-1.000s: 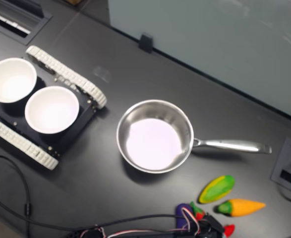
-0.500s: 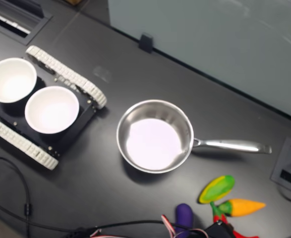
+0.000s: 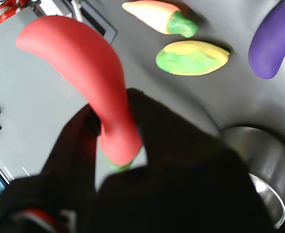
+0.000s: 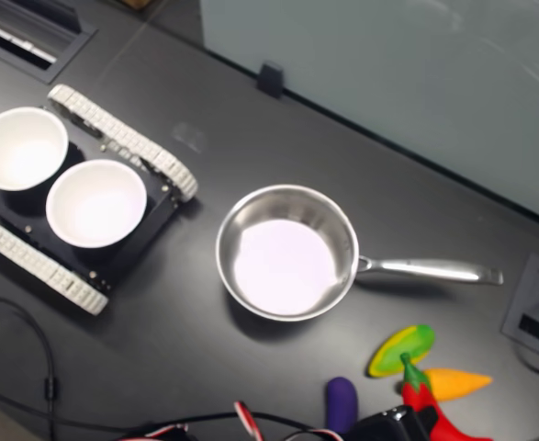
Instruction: Pick up the chilli and place them in the pan
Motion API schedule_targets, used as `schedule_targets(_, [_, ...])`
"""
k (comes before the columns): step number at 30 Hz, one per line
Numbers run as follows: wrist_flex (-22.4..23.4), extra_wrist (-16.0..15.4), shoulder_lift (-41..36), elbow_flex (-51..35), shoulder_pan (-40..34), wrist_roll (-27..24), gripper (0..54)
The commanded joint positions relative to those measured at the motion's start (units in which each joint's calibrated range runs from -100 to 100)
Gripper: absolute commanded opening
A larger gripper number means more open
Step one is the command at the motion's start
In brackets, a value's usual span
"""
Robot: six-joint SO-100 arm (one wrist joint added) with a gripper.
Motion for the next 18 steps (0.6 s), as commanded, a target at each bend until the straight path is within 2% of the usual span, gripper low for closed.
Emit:
schedule_targets(1, [-1.88,-1.40,-7.78,-2.13,-2.18,-2.44,0.0])
schedule_targets(11, [-2.56,-1.40,-12.08,-2.94,-8.71,-6.01,0.0])
schedule_targets(18, [-2.30,-1.15,-14.36,-2.31,-17.31,-7.86,0.0])
